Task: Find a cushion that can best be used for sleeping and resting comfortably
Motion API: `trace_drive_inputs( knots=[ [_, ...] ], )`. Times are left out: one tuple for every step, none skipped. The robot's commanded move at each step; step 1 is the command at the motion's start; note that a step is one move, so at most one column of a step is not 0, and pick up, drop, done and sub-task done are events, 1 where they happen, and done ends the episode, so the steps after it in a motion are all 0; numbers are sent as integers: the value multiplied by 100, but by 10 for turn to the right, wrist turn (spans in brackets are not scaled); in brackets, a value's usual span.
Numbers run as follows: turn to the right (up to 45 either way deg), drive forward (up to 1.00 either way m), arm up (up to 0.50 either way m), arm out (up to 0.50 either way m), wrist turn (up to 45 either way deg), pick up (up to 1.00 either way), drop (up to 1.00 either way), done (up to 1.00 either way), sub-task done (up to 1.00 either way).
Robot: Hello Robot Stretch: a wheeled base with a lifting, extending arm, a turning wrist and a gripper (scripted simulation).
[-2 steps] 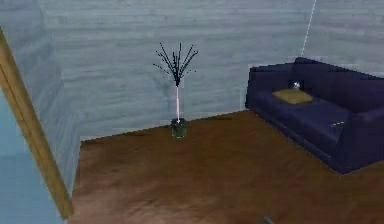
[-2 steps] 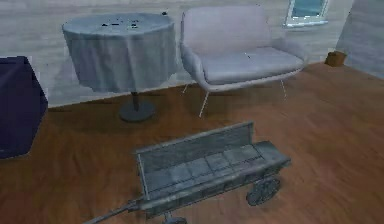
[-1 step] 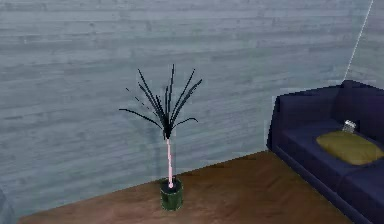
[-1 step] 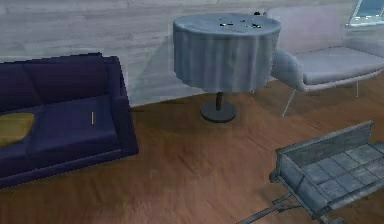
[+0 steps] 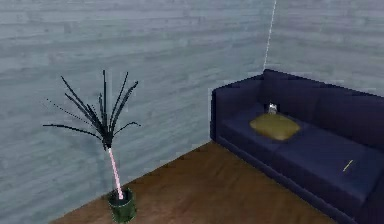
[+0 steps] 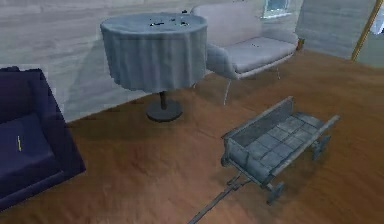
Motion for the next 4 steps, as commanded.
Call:
trace_drive_inputs(
  knots=[
    [0,15,0,0,0,0,0,0,0],
    [-60,0,0,0,0,0,0,0,0],
    [0,50,0,0,0,0,0,0,0],
    [450,0,0,0,0,0,0,0,0]
  ],
)
